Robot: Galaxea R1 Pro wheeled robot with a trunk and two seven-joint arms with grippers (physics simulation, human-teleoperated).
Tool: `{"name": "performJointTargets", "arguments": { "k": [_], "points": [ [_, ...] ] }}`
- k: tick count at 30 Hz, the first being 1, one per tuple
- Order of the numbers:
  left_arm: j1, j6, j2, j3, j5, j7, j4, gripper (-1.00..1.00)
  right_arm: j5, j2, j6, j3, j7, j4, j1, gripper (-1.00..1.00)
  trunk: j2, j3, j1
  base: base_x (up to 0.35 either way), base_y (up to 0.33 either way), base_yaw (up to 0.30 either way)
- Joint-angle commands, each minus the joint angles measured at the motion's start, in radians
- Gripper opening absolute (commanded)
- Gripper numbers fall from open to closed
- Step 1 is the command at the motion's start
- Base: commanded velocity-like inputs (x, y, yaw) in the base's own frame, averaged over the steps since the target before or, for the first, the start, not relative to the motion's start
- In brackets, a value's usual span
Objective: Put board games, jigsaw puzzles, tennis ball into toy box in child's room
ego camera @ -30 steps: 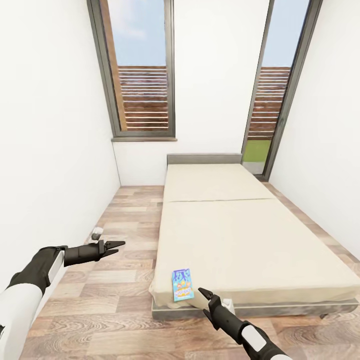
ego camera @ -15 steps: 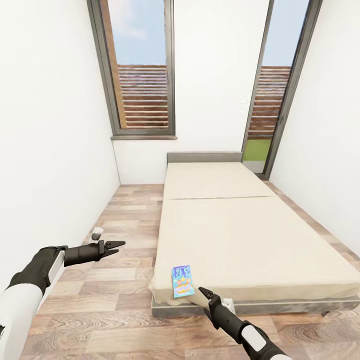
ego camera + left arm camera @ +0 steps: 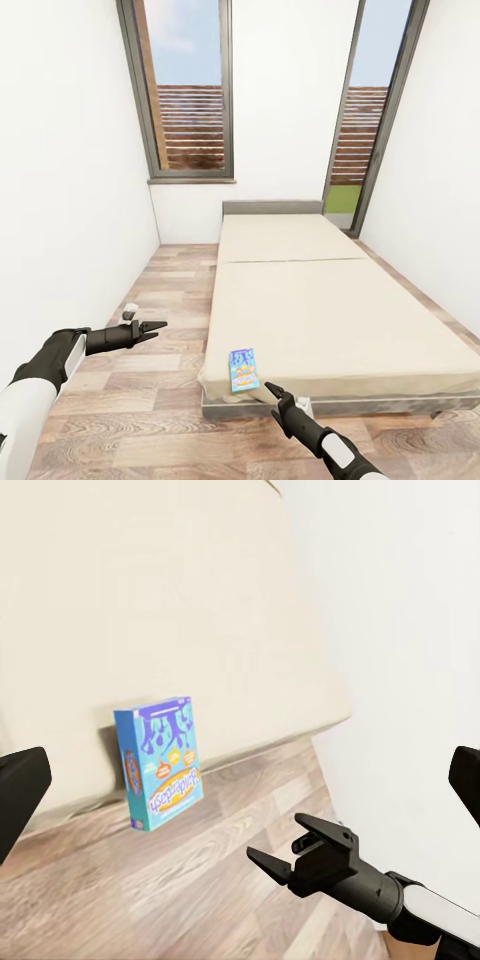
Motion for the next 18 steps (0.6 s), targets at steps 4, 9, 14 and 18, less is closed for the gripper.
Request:
{"name": "performJointTargets", "arguments": {
  "k": [4,9,14,18],
  "points": [
    [-0.001,0.01,-0.001,0.001,0.0,-0.003,0.0,1.0,-0.006,0.0,0.009,-0.003,-0.001,-0.001,0.0,1.0,-0.029,-0.014,0.015,0.0,0.0,0.0],
    [-0.001,0.01,-0.002,0.001,0.0,-0.003,0.0,1.0,-0.006,0.0,0.01,-0.003,-0.001,-0.001,0.0,1.0,-0.064,-0.029,0.035,0.0,0.0,0.0],
    [-0.001,0.01,-0.002,0.001,0.0,-0.003,0.0,1.0,-0.006,0.0,0.01,-0.004,-0.001,-0.001,0.0,1.0,-0.099,-0.045,0.054,0.0,0.0,0.0],
    [-0.001,0.01,-0.002,0.001,0.0,-0.003,0.0,1.0,-0.006,0.0,0.01,-0.004,-0.001,-0.001,0.0,1.0,-0.127,-0.057,0.069,0.0,0.0,0.0]
  ]
}}
